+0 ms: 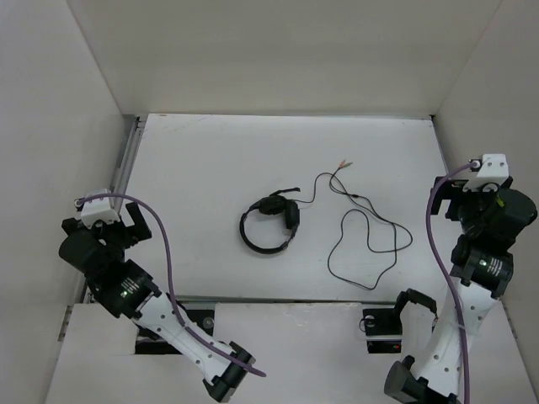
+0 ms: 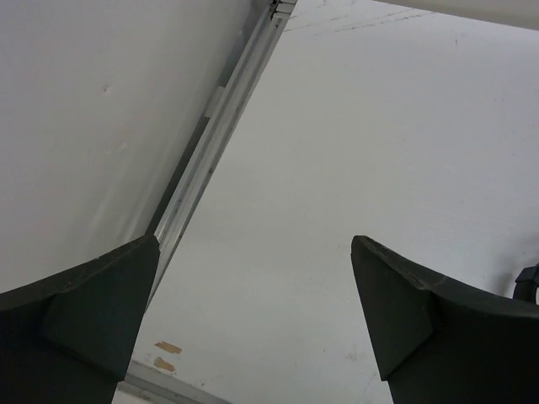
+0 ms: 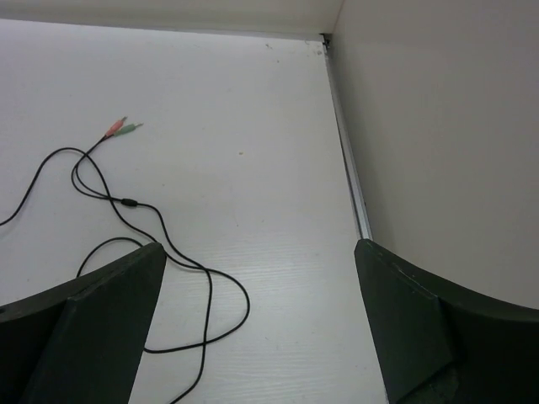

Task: Wrap the headphones

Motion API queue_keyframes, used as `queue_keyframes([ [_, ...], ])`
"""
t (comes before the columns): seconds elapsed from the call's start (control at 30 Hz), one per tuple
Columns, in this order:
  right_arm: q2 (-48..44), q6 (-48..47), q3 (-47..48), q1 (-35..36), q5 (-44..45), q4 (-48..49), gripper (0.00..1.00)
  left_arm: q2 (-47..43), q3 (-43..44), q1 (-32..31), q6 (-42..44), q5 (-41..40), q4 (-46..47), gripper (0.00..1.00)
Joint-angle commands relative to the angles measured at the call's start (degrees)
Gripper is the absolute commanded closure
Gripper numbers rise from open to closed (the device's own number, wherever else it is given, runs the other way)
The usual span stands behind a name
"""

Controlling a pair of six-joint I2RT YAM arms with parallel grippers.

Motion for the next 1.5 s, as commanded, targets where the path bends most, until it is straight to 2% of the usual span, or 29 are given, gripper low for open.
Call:
queue_keyframes([
  [0.0,-0.91,0.63,-1.05,0.8,2.78,3.83,0.0,0.52,3.21,-0.72,-1.68,1.74,0.58,0.0],
  [0.17,-2.84,-0.41,-2.89,3.26,3.48,4.79,0.0,0.96,3.65,-2.82,-3.26,3.06,-0.12,0.0],
  [0.33,-6.27,-0.6,-9.92,2.73,7.97,17.09,0.0,0.87,3.56,-5.55,-6.86,5.51,-0.3,0.0],
  [0.4,-6.89,1.07,-11.68,3.08,8.06,20.43,0.0,1.31,2.78,-7.83,-10.28,8.93,-0.65,0.0],
  [0.57,-9.26,5.29,-21.15,8.34,3.94,33.94,0.0,5.51,-2.14,-16.95,-18.1,14.66,2.15,0.0],
  [0.63,-9.18,5.73,-24.95,11.94,3.92,38.44,0.0,7.8,-4.16,-21.61,-19.52,12.48,3.39,0.0],
  [0.73,-5.68,4.95,-27.42,17.49,3.66,40.65,0.0,10.96,-7.32,-31.0,-18.3,4.24,4.79,0.0],
  [0.9,-1.98,6.61,-27.69,18.47,0.24,43.55,0.0,17.9,-9.27,-50.51,-16.45,-12.03,7.61,0.04],
  [0.97,-1.01,5.65,-28.56,18.55,0.32,44.6,0.0,22.03,-9.09,-56.07,-16.19,-15.47,8.4,0.06],
  [1.1,0.75,4.77,-30.32,18.2,-0.03,45.49,0.0,29.86,-6.82,-58.72,-17.33,-16.18,8.58,0.12],
  [1.3,3.12,5.47,-30.41,16.71,-0.38,45.49,0.0,37.77,-1.98,-66.8,-18.38,-22.33,6.65,0.18],
  [1.47,3.3,5.65,-31.2,15.3,-0.82,45.49,0.0,42.79,3.91,-73.31,-20.31,-27.61,5.42,0.17],
])
